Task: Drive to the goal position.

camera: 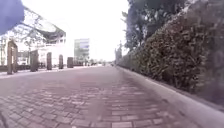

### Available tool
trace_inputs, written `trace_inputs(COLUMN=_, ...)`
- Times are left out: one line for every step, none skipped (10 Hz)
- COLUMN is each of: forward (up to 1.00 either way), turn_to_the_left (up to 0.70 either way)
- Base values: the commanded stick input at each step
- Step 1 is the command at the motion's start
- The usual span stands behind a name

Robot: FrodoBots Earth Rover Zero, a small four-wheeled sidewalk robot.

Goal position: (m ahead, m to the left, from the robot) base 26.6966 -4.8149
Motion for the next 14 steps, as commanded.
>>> trace_inputs(forward=0.70, turn_to_the_left=0.00)
trace_inputs(forward=0.70, turn_to_the_left=0.00)
trace_inputs(forward=0.70, turn_to_the_left=0.00)
trace_inputs(forward=0.70, turn_to_the_left=0.00)
trace_inputs(forward=0.70, turn_to_the_left=0.00)
trace_inputs(forward=0.70, turn_to_the_left=0.00)
trace_inputs(forward=0.70, turn_to_the_left=0.00)
trace_inputs(forward=0.70, turn_to_the_left=0.00)
trace_inputs(forward=0.70, turn_to_the_left=0.00)
trace_inputs(forward=0.70, turn_to_the_left=0.00)
trace_inputs(forward=0.70, turn_to_the_left=0.00)
trace_inputs(forward=0.70, turn_to_the_left=0.00)
trace_inputs(forward=0.70, turn_to_the_left=0.00)
trace_inputs(forward=0.70, turn_to_the_left=0.00)
